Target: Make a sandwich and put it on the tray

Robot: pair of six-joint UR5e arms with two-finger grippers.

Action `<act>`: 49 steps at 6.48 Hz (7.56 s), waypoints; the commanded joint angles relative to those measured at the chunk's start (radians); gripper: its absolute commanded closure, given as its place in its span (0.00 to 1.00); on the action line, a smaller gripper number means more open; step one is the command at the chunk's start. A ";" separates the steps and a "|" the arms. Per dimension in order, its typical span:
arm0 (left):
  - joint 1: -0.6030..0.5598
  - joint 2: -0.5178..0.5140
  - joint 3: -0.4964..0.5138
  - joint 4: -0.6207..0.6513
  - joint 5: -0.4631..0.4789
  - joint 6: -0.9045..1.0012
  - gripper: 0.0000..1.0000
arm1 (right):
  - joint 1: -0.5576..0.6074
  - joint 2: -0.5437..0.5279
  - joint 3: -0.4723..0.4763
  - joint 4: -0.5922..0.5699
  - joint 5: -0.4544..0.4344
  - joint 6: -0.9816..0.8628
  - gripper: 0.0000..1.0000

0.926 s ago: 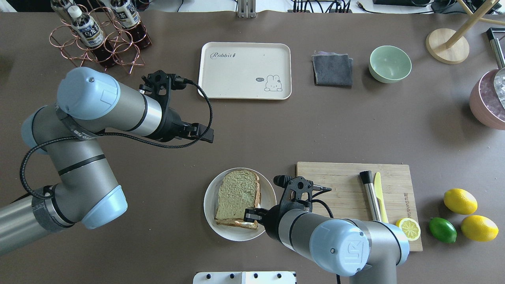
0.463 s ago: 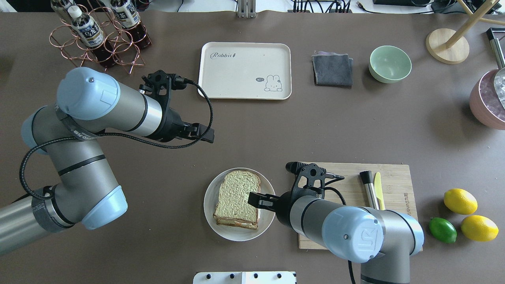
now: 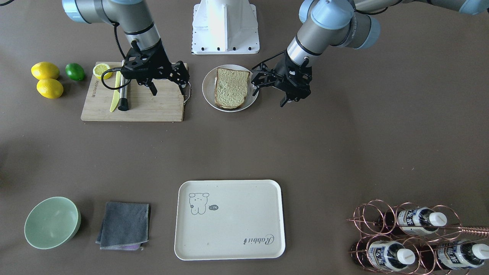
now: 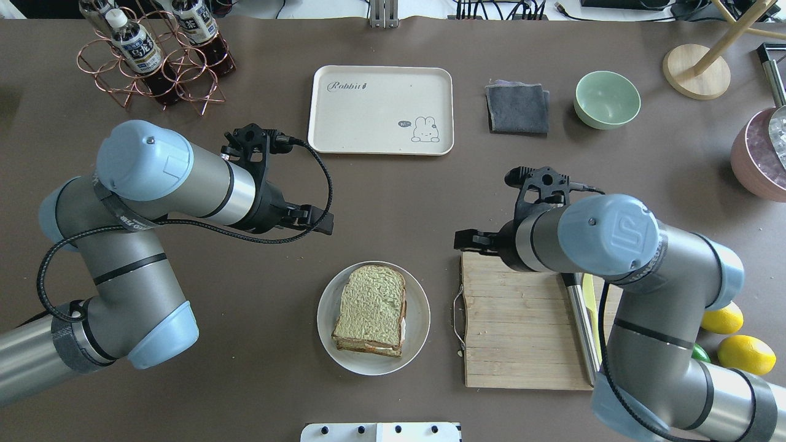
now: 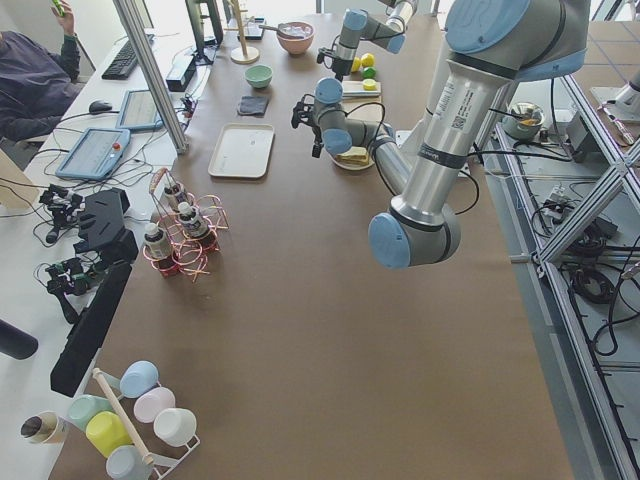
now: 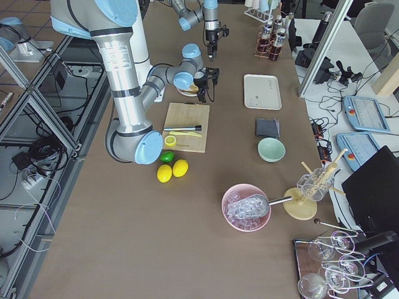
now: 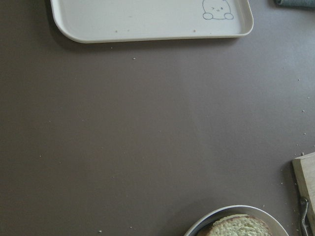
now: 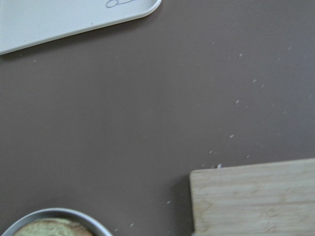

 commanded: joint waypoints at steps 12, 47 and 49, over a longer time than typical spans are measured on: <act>0.244 0.067 0.027 -0.011 0.150 -0.114 0.55 | 0.744 -0.257 -0.060 -0.238 0.376 -1.043 0.00; -0.305 -0.436 0.715 -0.129 -0.159 0.170 0.02 | 0.982 -0.431 -0.186 -0.226 0.497 -1.260 0.00; -0.376 -0.265 0.435 0.020 -0.281 0.246 0.02 | 0.997 -0.435 -0.227 -0.226 0.497 -1.259 0.00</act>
